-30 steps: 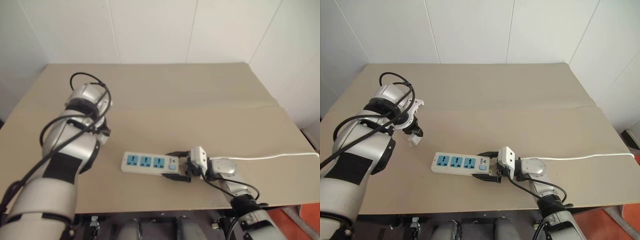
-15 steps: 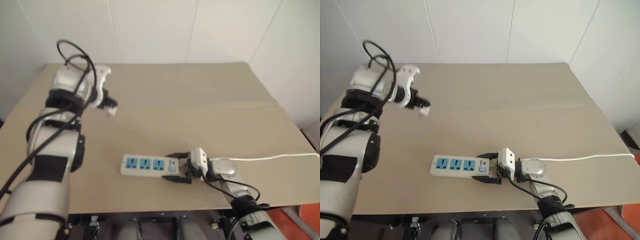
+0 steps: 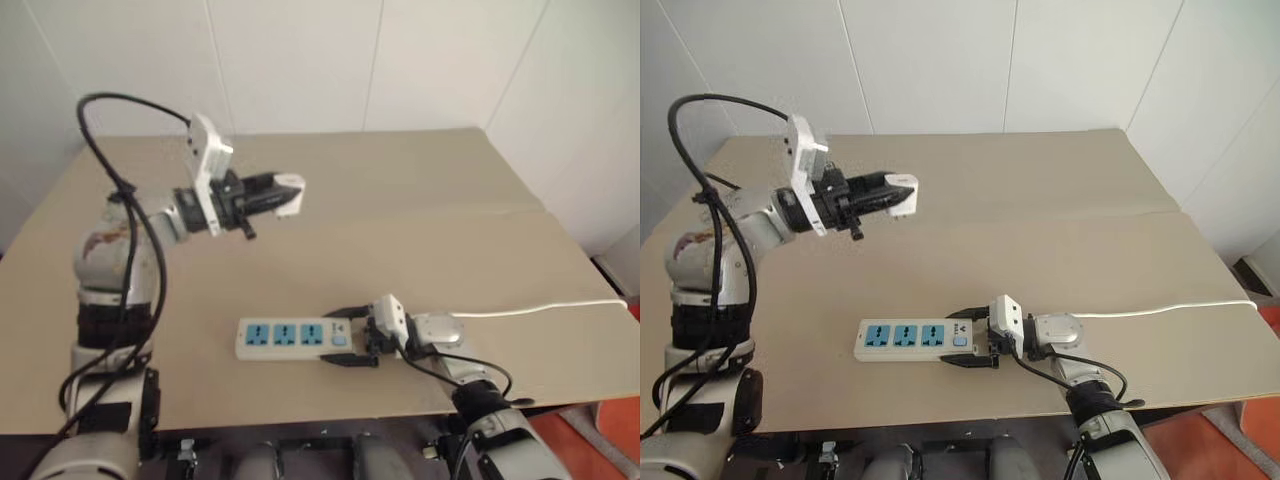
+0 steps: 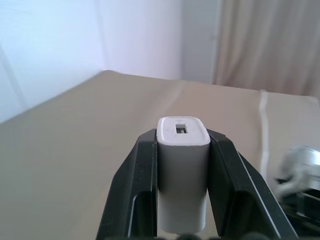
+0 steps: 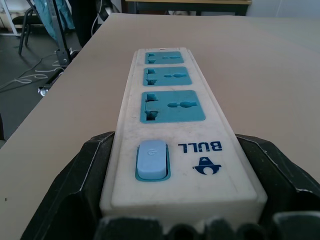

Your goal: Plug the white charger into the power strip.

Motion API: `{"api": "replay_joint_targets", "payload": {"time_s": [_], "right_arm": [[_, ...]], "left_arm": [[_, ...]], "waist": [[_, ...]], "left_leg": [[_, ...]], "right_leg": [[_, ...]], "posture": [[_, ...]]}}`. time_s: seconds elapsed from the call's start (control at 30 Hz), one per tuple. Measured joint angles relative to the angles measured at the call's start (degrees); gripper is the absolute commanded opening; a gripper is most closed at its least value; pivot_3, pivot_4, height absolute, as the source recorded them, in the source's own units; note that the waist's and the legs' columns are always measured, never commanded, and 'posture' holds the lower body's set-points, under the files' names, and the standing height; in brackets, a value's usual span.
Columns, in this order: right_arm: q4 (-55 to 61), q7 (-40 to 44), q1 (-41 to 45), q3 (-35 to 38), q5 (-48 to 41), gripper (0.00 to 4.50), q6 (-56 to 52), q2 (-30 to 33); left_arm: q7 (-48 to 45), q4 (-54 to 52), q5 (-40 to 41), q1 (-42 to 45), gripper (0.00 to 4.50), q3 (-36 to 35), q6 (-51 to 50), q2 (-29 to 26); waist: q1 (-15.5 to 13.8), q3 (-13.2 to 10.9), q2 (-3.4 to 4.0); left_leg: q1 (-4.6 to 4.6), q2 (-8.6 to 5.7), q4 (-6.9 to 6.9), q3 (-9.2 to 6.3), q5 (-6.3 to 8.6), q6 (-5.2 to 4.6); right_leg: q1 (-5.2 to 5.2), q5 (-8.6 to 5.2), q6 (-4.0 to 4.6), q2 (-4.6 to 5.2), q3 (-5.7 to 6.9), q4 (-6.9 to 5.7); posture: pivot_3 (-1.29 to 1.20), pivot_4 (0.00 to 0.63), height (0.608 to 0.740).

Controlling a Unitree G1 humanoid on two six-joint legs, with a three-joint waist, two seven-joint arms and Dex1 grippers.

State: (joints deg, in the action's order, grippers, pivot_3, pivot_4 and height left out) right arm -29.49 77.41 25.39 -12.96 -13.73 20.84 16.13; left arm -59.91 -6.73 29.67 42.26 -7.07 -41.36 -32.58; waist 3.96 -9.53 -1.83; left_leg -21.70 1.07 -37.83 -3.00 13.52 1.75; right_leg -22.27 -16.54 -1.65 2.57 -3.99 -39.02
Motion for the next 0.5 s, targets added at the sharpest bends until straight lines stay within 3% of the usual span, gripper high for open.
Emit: {"api": "replay_joint_targets", "payload": {"time_s": [0.13,0.23,0.37,0.5], "right_arm": [[-0.1,0.0,0.0,-0.1,0.1,3.44,0.4,-0.1],[-0.4,-0.1,0.1,0.0,0.1,3.44,0.4,-0.1],[-0.4,-0.3,0.1,0.0,0.1,3.44,0.4,0.0],[-0.4,-0.3,0.0,0.0,0.1,3.44,0.4,0.0]], "left_arm": [[-8.5,-5.2,6.8,-6.1,1.00,1.7,-2.1,-3.6],[-12.9,-8.2,7.3,-11.5,1.00,3.9,1.4,-5.5],[-14.5,-8.9,4.9,-18.5,1.00,6.1,10.2,-3.4],[-13.3,-8.7,4.8,-19.1,1.00,6.7,12.6,-1.6]], "waist": [[0.1,0.0,0.00],[0.0,0.0,0.01],[-0.2,0.0,0.00],[-0.1,0.0,0.00]], "left_leg": [[0.02,0.02,0.00,-0.01,0.01,-0.03],[0.11,0.01,0.00,0.01,0.01,-0.03],[0.13,0.03,0.00,0.02,0.01,-0.03],[0.16,0.02,0.00,0.03,0.01,-0.04]], "right_leg": [[0.01,0.00,0.00,-0.04,0.00,0.01],[0.09,-0.01,0.01,-0.03,-0.03,0.03],[0.13,-0.01,0.02,-0.05,0.00,0.08],[0.14,-0.01,0.02,-0.05,-0.03,0.08]], "posture": [[0.00,0.150,0.740],[0.00,0.150,0.740],[0.00,0.150,0.740],[0.00,0.150,0.740]]}}
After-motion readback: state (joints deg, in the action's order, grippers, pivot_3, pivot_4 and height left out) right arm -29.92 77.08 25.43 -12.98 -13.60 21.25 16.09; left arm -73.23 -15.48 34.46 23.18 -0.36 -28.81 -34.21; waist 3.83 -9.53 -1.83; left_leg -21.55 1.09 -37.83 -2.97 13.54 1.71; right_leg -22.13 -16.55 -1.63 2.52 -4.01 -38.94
